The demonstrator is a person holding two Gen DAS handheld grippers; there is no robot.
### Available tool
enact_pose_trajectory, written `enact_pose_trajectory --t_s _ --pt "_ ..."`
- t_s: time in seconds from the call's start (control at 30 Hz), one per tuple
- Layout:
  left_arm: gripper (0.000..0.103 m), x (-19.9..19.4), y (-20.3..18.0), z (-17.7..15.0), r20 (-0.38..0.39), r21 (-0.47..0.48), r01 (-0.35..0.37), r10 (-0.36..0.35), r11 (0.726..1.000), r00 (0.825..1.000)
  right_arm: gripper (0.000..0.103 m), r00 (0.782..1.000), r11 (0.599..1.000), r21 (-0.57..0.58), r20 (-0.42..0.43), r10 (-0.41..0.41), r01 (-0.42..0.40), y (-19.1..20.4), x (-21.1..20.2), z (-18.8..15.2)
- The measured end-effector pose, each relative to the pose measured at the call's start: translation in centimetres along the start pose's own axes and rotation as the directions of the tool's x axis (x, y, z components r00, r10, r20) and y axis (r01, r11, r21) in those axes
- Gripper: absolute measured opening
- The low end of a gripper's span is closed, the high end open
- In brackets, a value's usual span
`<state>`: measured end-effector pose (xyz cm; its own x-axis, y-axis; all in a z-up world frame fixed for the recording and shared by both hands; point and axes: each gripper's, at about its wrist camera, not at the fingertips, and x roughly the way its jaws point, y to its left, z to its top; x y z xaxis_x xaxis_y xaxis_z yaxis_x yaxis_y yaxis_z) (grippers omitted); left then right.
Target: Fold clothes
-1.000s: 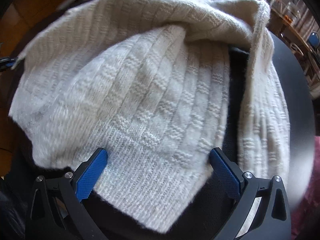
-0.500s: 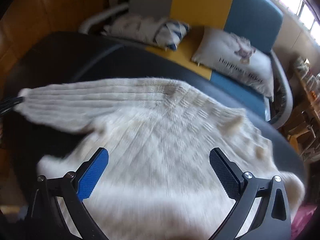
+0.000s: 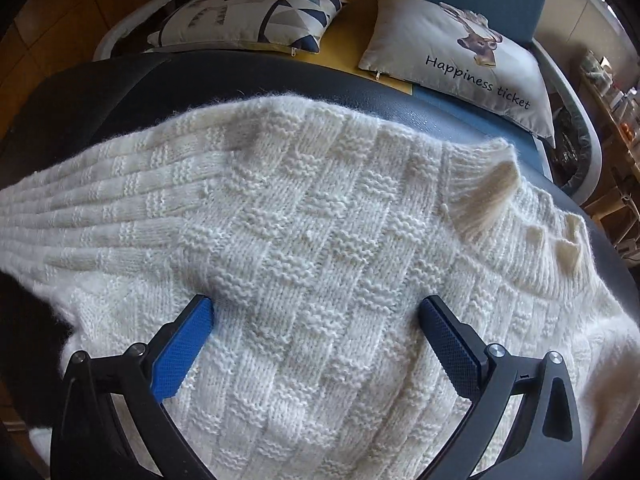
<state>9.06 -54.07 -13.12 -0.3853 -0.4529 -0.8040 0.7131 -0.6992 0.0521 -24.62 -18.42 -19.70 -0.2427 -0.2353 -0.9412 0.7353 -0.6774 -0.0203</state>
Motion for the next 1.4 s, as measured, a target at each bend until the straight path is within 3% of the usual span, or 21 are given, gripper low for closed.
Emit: enact_pose_trajectory --t_s 0.1,0.17,0.23,0.27,0.37,0.4,0.47,0.53,0.73,0.8,0.87,0.9,1.07,1.27,1.3,1.4 --pt "0.018 -1.7 2.4 0.9 0.004 -0.117 0.130 -0.131 0.985 0.991 0.103 1.000 1.000 0.005 0.005 -0.009 0.009 0.2 0.8 -0.3" --pt "0.020 -3.3 5.1 1.2 0.033 -0.220 0.209 -0.207 0.953 0.978 0.103 1.000 1.000 0.012 0.014 -0.003 0.003 -0.1 0.8 -0.7" --pt "0.024 -4.6 6.7 1.1 0.070 -0.258 0.296 -0.287 0.920 0.955 0.103 1.000 1.000 0.013 0.021 -0.008 0.007 -0.1 0.6 -1.2" --pt "0.024 -5.1 7.0 1.0 0.074 -0.253 0.344 -0.336 0.904 0.939 0.103 1.000 1.000 0.014 0.022 -0.010 0.009 -0.2 0.6 -1.4" --pt "0.026 -5.8 4.8 0.6 0.037 -0.116 0.442 -0.441 0.889 0.897 0.103 1.000 1.000 0.016 0.019 -0.013 0.012 -0.3 0.8 -1.8" --pt "0.028 -5.8 3.5 0.5 0.020 -0.059 0.449 -0.449 0.892 0.894 0.103 1.000 1.000 0.017 0.019 -0.013 0.013 -0.3 0.7 -1.8" --pt "0.031 -5.4 0.2 0.1 -0.020 0.076 0.436 -0.435 0.897 0.900 0.103 1.000 1.000 0.019 0.019 -0.012 0.012 -0.2 0.6 -2.0" --pt "0.036 -4.1 -2.9 0.0 -0.071 0.180 0.430 -0.424 0.885 0.903 0.103 1.000 1.000 0.019 0.023 -0.011 0.010 -0.1 0.7 -2.1" --pt "0.041 2.2 -7.8 0.1 -0.235 0.269 0.408 -0.352 0.872 0.906 0.103 1.000 1.000 0.004 0.024 0.000 0.000 -0.3 1.6 -1.7" --pt "0.042 2.6 -8.6 -0.2 -0.202 0.300 0.376 -0.327 0.877 0.923 0.103 1.000 1.000 -0.005 0.026 0.003 -0.002 -0.3 1.7 -1.6" --pt "0.030 2.4 -8.9 -0.6 -0.161 0.306 0.346 -0.310 0.887 0.937 0.103 1.000 1.000 -0.016 0.031 0.001 -0.001 -0.1 1.8 -1.7" --pt "0.010 2.3 -8.8 -0.6 -0.144 0.295 0.330 -0.300 0.897 0.943 0.103 0.999 1.000 -0.021 0.035 -0.002 0.003 0.0 1.8 -1.7" --pt "0.008 2.3 -8.2 -0.2 -0.065 0.192 0.240 -0.232 0.951 0.971 0.103 0.999 1.000 -0.006 0.050 -0.009 0.010 0.5 1.7 -1.8" --pt "0.007 0.4 -4.8 2.5 0.074 0.071 0.162 -0.167 0.984 0.983 0.103 0.999 1.000 -0.026 0.037 -0.012 0.012 2.8 1.5 -0.6" --pt "0.007 0.7 -4.6 2.7 0.064 0.075 0.126 -0.130 0.989 0.989 0.103 0.999 1.000 -0.028 0.041 -0.007 0.008 3.3 1.7 -0.5" --pt "0.009 3.7 -4.9 2.1 -0.063 0.114 0.062 -0.056 0.992 0.996 0.103 0.998 1.000 -0.013 0.069 0.007 -0.007 4.2 2.0 -0.2"
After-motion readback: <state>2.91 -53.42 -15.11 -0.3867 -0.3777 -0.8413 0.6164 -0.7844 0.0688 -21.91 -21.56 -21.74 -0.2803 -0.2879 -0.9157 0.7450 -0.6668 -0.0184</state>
